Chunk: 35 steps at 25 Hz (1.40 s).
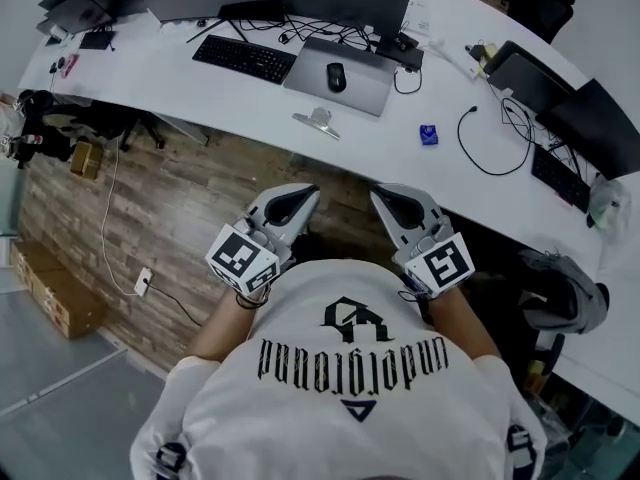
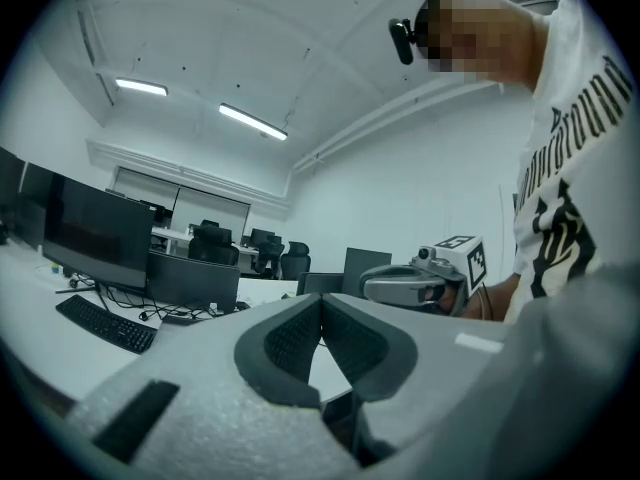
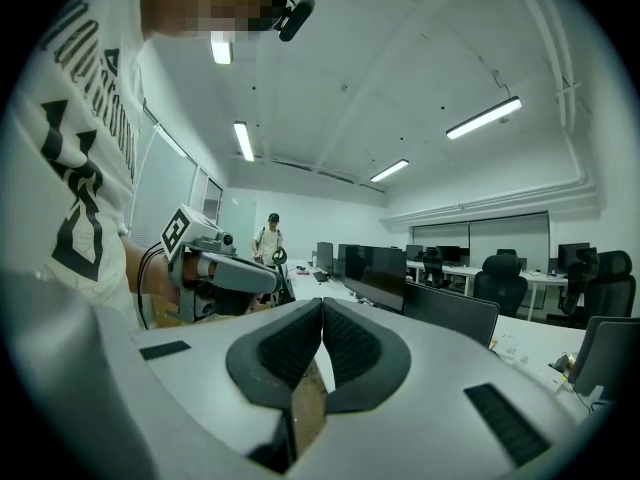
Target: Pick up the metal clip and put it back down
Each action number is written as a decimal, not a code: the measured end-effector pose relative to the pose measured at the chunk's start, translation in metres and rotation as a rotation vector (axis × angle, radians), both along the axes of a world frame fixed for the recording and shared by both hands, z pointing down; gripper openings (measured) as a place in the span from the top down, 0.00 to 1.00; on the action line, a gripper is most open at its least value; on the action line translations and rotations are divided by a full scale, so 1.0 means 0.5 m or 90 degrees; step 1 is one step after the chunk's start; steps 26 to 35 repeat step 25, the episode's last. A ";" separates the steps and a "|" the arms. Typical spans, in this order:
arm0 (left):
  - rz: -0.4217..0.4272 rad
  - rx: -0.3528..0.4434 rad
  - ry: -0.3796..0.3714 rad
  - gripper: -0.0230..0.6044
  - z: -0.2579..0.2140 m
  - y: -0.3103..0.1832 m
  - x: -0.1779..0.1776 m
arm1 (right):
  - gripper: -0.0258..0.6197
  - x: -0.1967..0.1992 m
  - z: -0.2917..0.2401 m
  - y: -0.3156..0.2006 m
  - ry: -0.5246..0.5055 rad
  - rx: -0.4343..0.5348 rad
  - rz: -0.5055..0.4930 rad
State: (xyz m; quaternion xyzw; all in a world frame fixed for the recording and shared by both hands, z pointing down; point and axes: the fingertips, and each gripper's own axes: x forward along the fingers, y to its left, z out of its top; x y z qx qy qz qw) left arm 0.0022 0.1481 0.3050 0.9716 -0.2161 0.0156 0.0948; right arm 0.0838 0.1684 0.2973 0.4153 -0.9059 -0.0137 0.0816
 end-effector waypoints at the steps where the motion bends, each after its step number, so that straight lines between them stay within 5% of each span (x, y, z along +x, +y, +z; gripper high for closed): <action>1: 0.000 0.001 -0.002 0.94 0.005 0.019 0.008 | 0.94 0.003 0.006 0.016 -0.001 -0.002 -0.004; 12: -0.034 0.008 -0.003 0.94 0.001 0.128 0.040 | 0.94 0.028 0.015 0.111 -0.005 -0.010 -0.034; 35: -0.044 0.013 -0.002 0.94 -0.012 0.137 0.023 | 0.94 0.002 0.004 0.125 -0.014 -0.004 -0.048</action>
